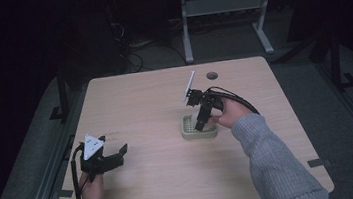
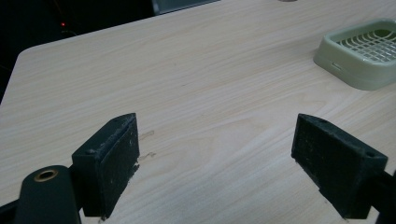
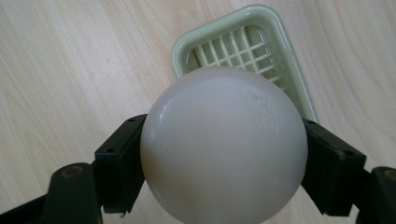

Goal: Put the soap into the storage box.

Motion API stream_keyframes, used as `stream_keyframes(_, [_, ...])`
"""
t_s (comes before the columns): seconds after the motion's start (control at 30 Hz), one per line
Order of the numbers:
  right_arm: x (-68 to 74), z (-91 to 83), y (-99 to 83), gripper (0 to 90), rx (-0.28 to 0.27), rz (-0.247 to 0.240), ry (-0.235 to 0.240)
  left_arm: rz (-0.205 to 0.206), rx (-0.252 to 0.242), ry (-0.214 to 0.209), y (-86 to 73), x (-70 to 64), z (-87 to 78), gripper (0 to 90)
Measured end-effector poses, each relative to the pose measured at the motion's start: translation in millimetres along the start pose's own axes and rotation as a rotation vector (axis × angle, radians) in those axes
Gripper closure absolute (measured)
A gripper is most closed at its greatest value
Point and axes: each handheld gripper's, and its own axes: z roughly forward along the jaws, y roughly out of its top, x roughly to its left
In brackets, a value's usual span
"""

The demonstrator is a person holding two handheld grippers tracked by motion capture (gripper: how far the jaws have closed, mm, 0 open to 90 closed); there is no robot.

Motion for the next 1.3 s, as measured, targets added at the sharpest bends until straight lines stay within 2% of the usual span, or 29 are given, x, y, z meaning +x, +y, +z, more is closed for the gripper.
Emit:
stream_keyframes(0.6, [-13.7,18.3,6.5,23.6,0.016,0.035,-0.004,0.002,0.001,0.0,0.0,-0.1,0.1,14.9])
stream_keyframes(1.3, [-18.6,36.0,14.5,23.5,0.033,0.028,-0.017,0.001,0.004,0.001,-0.2,0.8,-0.2,14.9])
